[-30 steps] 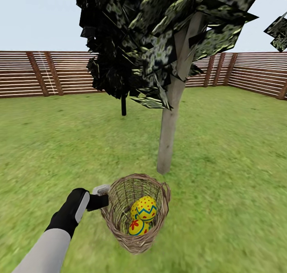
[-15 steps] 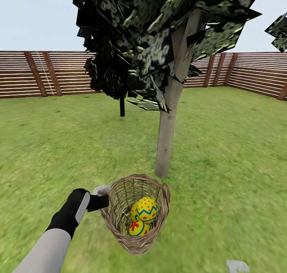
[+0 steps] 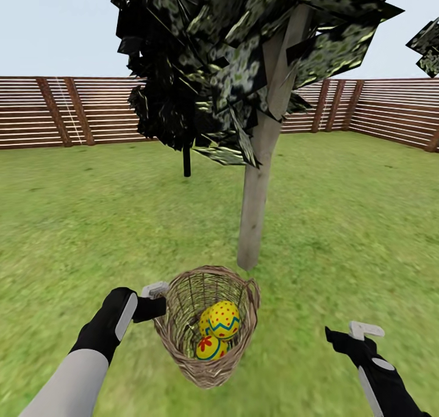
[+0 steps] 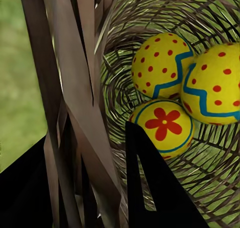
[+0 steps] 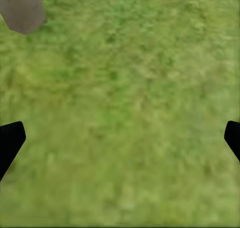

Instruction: Take the three Easter eggs out of the wicker basket on the lawn in the garden, then place them on the lawn next to a single tree (choose any tree) so that all three eggs are next to the same tree and none are left in the basket.

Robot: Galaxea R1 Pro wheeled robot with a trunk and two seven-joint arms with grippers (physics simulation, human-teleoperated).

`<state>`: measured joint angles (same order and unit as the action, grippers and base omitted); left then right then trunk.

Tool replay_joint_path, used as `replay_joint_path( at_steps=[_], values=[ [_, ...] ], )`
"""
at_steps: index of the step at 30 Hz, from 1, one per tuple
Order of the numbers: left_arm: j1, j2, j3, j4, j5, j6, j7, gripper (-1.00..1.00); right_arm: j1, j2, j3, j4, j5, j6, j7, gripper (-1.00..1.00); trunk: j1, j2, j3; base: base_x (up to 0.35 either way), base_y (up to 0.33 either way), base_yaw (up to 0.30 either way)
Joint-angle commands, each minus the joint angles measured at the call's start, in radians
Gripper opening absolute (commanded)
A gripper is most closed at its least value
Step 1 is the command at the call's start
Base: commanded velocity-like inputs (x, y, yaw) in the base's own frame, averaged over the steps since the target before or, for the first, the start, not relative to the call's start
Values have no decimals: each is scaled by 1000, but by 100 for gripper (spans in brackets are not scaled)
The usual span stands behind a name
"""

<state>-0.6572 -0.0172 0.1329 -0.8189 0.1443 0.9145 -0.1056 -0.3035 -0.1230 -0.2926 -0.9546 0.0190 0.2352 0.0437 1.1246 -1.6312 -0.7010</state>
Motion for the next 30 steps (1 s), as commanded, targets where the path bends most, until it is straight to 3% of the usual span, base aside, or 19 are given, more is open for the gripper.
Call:
replay_joint_path(
  at_steps=[1,28,30],
  values=[
    [-1,-1,4,-2,15,6,-3,-100,-2,1,-2,3,1,6,5,100,4,-8,-4,0,0,0],
    [-1,-1,5,-3,15,6,-4,-100,-8,11,1,19,2,-3,13,100,107,-197,-89,0,0,0],
    [0,-1,4,-3,15,6,-4,-100,-8,21,1,19,2,-5,13,100,115,-211,-95,0,0,0]
  ],
)
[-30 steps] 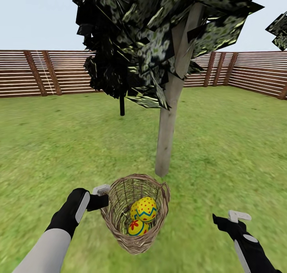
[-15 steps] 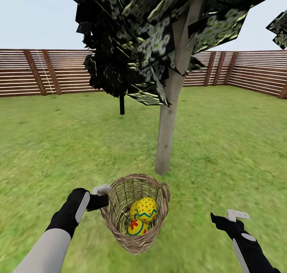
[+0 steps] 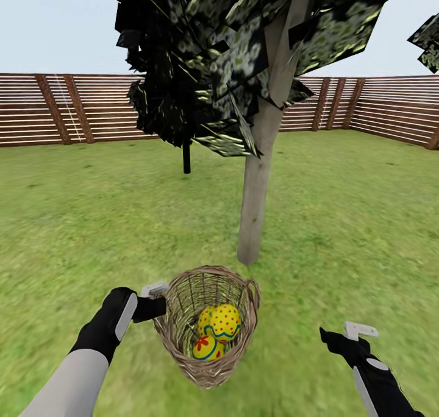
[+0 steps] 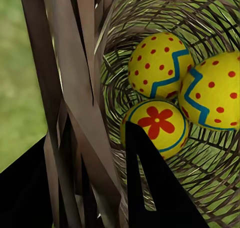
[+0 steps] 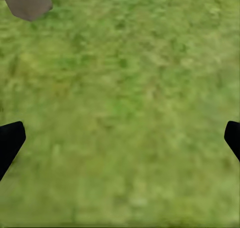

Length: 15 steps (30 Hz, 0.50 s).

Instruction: Take the three Easter eggs out of the wicker basket on the lawn in the garden, then place them on the lawn next to a single tree (choose any tree) so that all three eggs are next to the same tree and none are left in the basket.

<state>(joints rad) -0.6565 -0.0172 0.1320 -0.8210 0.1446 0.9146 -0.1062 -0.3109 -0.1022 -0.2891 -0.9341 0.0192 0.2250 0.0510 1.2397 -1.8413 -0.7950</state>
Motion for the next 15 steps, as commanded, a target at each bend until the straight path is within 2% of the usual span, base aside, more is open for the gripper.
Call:
replay_joint_path(
  at_steps=[1,15],
  values=[
    [0,-1,5,-1,15,6,-3,-100,-1,5,-2,-2,2,5,5,100,4,-8,-4,0,0,0],
    [-1,-1,6,-2,15,7,-4,-100,0,7,-2,1,2,5,4,100,57,-106,-48,0,0,0]
  ],
)
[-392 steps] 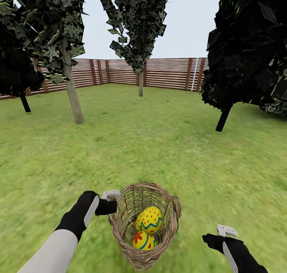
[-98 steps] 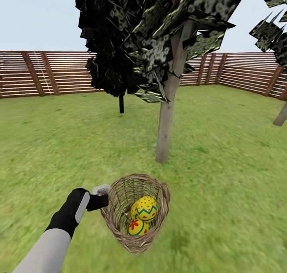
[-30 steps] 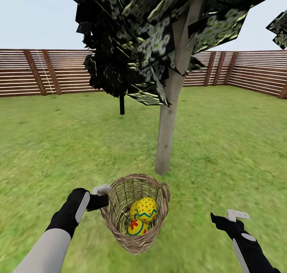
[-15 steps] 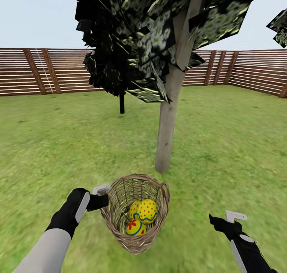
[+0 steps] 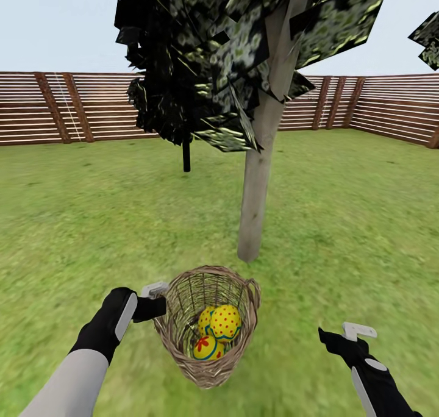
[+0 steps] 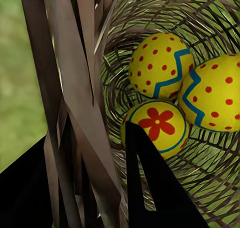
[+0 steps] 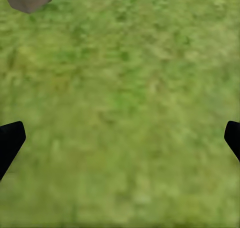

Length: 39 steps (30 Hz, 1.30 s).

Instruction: Take the three Easter eggs out of the wicker basket on the lawn in the garden, then place them on the lawn next to a single tree (choose any tree) so that all three eggs are next to the same tree and none are left in the basket.

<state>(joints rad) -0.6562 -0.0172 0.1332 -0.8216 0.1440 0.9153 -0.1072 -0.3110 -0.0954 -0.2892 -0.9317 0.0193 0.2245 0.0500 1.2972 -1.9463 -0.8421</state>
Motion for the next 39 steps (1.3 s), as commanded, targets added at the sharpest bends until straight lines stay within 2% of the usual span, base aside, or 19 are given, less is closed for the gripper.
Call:
replay_joint_path(
  at_steps=[1,23,30,39],
  values=[
    [-1,-1,5,-1,16,6,-3,-100,0,0,-2,-1,2,6,5,100,4,-8,-4,0,0,0],
    [-1,-1,4,-1,16,6,-3,-100,-1,-1,-1,27,2,8,5,100,88,-162,-73,0,0,0],
    [-1,0,5,-1,16,6,-5,-100,-2,-1,-1,27,2,6,5,100,88,-162,-73,27,0,0],
    [-1,0,5,1,16,5,-5,-100,-1,-1,-1,27,2,6,4,100,88,-162,-73,309,0,0]
  ],
)
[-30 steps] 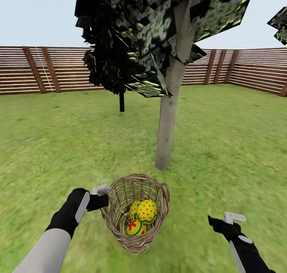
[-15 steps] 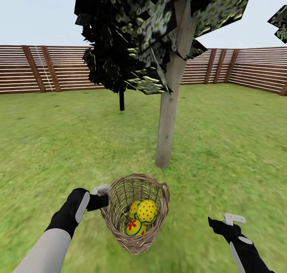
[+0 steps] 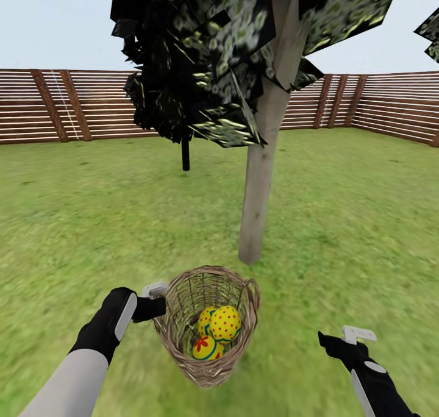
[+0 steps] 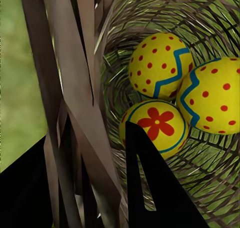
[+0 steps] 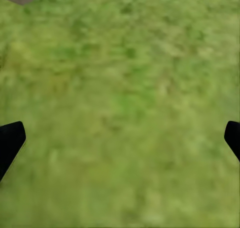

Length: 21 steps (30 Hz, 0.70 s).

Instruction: Take the three Easter eggs out of the wicker basket on the lawn in the garden, then place them on the lawn next to a single tree (choose any tree) so that all three eggs are next to the same tree and none are left in the basket.

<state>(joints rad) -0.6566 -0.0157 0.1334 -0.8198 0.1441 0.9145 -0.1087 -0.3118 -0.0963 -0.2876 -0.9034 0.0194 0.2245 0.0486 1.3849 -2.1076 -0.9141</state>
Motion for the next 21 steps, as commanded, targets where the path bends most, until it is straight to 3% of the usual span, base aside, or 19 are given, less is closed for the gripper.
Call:
replay_joint_path(
  at_steps=[1,21],
  values=[
    [-1,-1,5,-2,15,6,-3,-100,0,1,-2,-2,2,6,5,100,0,0,-1,319,0,0],
    [-1,-1,3,-2,15,6,-5,-100,-1,0,-2,-2,2,7,4,100,0,0,-1,319,-23,0]
  ],
)
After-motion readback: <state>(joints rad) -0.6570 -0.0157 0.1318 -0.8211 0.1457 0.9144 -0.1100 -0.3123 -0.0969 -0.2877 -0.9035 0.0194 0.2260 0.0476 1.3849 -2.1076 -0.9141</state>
